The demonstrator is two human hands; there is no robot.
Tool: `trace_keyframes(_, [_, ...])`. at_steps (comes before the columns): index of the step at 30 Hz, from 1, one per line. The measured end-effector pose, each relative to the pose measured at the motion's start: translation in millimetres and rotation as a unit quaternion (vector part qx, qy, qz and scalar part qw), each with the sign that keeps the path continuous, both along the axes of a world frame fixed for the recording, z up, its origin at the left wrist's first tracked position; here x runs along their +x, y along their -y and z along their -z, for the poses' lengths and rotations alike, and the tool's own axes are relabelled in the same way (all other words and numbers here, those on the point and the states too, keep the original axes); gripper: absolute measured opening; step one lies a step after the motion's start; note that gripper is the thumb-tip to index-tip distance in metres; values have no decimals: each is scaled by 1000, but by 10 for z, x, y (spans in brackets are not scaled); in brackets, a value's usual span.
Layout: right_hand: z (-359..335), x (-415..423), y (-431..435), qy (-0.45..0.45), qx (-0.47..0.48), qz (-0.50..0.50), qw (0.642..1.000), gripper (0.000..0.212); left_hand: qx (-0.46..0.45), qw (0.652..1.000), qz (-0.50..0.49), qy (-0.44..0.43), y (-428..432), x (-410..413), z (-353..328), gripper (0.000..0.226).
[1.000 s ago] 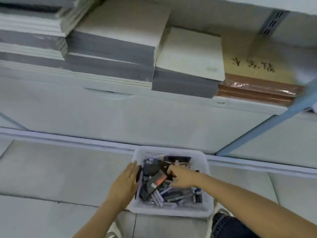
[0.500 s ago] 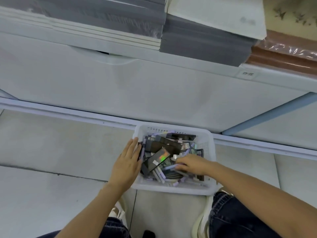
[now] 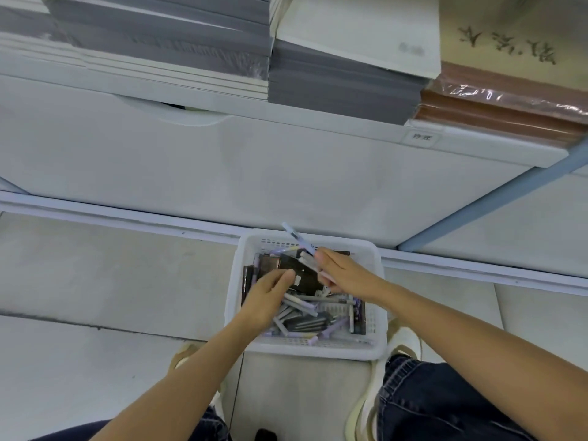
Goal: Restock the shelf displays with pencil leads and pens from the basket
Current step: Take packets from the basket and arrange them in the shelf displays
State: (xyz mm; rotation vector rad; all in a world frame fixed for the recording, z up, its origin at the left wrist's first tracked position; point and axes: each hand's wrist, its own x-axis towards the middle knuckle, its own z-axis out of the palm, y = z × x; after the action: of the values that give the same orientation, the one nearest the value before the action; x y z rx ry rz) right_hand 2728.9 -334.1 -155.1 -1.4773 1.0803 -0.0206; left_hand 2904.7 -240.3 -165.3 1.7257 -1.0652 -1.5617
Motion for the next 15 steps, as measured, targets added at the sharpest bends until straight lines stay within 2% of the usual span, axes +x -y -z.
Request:
trace_keyframes(3, [-18,236,-172,40,-4,11,999,37,23,974,-88,-209,34,-192,-71,33])
trace_keyframes(5, [-1,346,-241,55,-9,41,998,28,21,951,-181,-251,39,-256,-94,30])
trace_keyframes(7, [20,409,-275,40,-29,46,998,25,39,934,-251,-253,48,-318,-112,28])
trace_keyframes(12, [87,485,-341,-2,-82,-29,996,21,91,896,-368,-230,94,-394,-94,29])
trace_keyframes(15, [65,476,-258,-24,-108,-78,991,21,88,898,-388,-188,103,-246,-50,34])
